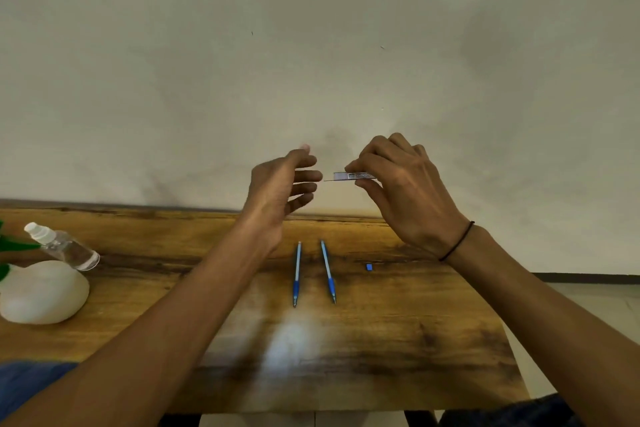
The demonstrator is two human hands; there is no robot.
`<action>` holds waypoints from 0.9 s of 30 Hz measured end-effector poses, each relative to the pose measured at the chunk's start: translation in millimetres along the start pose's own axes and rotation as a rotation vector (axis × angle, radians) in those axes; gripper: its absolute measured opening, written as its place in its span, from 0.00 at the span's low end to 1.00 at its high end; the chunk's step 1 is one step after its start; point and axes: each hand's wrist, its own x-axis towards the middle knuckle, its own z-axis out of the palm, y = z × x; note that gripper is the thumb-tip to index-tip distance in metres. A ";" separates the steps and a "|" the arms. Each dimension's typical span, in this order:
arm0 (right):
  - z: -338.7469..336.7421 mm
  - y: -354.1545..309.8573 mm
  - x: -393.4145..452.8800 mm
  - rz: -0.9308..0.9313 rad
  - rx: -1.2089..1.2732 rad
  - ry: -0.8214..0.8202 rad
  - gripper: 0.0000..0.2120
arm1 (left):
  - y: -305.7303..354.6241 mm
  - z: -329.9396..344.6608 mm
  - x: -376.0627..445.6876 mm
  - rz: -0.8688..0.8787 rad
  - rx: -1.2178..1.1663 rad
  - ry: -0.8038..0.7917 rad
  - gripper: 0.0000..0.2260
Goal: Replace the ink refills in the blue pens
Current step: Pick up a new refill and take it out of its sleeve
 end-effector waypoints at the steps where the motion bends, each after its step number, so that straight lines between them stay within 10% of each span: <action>1: 0.1 1.1 -0.6 0.014 0.006 -0.002 0.10 | 2.7 -3.1 0.4 0.029 0.114 -0.032 0.16; 27: -1.1 14.6 -8.0 0.099 -0.009 -0.024 0.07 | 19.5 -24.0 -0.8 0.214 0.495 -0.178 0.06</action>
